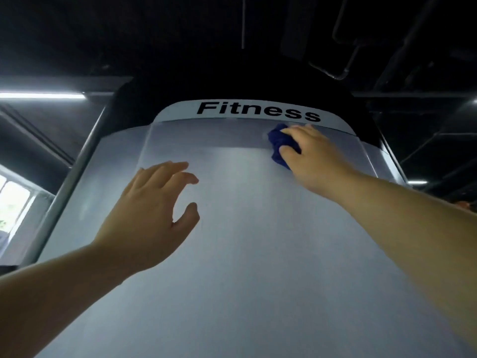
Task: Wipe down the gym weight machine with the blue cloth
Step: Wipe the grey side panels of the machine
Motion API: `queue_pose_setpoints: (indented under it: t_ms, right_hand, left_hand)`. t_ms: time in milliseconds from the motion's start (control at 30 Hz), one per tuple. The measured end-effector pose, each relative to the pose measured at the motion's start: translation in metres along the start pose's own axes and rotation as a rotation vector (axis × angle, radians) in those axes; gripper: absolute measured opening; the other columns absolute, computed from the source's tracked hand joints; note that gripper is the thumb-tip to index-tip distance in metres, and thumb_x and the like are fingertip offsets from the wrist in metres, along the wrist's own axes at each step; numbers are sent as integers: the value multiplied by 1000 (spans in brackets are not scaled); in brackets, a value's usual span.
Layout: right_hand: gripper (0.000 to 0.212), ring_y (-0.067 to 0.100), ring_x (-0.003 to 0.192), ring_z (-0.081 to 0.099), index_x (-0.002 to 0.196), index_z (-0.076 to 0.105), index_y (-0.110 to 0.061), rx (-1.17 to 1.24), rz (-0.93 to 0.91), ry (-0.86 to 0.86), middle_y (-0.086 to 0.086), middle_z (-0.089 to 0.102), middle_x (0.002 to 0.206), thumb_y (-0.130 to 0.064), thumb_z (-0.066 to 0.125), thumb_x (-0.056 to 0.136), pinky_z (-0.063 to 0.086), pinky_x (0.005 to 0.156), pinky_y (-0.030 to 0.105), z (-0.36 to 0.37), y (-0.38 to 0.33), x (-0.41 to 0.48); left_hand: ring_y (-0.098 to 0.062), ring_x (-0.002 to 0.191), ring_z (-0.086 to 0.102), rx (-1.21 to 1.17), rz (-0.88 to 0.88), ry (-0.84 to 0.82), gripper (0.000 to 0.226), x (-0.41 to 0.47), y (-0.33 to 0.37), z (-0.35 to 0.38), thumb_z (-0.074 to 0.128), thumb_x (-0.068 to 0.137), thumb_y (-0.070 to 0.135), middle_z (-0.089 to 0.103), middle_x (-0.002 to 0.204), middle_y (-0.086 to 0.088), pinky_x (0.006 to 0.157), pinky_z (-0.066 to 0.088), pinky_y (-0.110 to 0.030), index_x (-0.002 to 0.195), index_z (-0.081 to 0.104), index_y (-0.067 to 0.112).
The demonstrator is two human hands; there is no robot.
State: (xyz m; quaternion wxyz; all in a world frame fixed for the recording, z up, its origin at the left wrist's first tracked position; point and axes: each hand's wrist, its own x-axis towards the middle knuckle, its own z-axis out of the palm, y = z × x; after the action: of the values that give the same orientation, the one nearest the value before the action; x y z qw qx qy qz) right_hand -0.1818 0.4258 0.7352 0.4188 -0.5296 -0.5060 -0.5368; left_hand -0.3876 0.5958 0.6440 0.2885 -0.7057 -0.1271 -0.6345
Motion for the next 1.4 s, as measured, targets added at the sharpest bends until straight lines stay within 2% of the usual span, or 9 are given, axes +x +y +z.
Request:
queue_pose_setpoints:
  t_ms: [100,333,567,667,767,867,1100,1233,1400]
  right_hand:
    - [42,25,129,39,128,55,-14,-43,50,51,2,50,133,-33,36,96,33,107,35,15,-14,5]
    - [36,3,141,22,131,59,-32,52,-561,-279,-16,44,147,-25,52,96,8,108,8,24,-62,-50]
    - [35,15,126,42,132,56,-24,73,-25,137,-9,49,133,-20,48,98,33,96,14,34,-53,21]
    - [41,19,124,47,135,47,-30,52,-210,-3,-4,51,137,-21,53,95,39,99,31,44,-85,-12]
    - [38,12,119,52,130,44,-30,184,-373,-355,-11,48,140,-23,58,95,46,96,27,48,-110,-43]
    - [45,10,140,33,128,49,-36,257,-342,-383,-13,28,156,-30,70,88,41,100,22,45,-114,-34]
    - [85,0,143,18,133,46,-44,113,-202,-287,-23,21,157,-48,89,59,25,104,19,17,-97,-18]
    - [53,-4,123,46,114,60,-44,411,-39,-286,-21,50,139,-42,82,66,36,84,11,11,-81,-12]
    - [22,23,75,64,105,60,-38,327,26,-2,6,65,123,-19,54,95,55,72,40,29,-80,-11]
  left_hand:
    - [-18,140,33,-34,-74,-19,64,-2,-16,-5,24,84,63,40,151,9,113,29,-40,134,49,34]
    - [-3,146,13,-185,-36,-11,62,-12,-33,6,22,87,64,25,154,23,117,15,-31,142,40,41]
    - [1,147,9,-247,-41,26,60,-13,-39,13,24,88,63,21,154,27,122,15,-40,142,39,43]
    - [1,144,12,-276,-80,52,69,-15,-38,13,24,83,64,21,156,23,119,18,-32,146,34,37]
    - [1,145,7,-331,-119,94,82,-17,-35,13,26,77,63,7,161,19,111,11,-20,154,13,38]
    - [11,142,5,-346,39,140,80,-19,-32,10,36,83,56,-3,160,23,115,14,-22,151,-4,49]
    - [-18,126,51,-111,270,66,65,-9,-34,1,44,89,62,46,148,4,108,37,-35,146,39,30]
    - [-17,107,54,-90,262,198,33,21,-12,-5,53,89,42,55,135,4,87,37,-24,110,59,17]
    - [-24,121,49,-213,-57,156,40,76,-22,-3,42,102,26,50,139,0,90,43,-33,141,44,34]
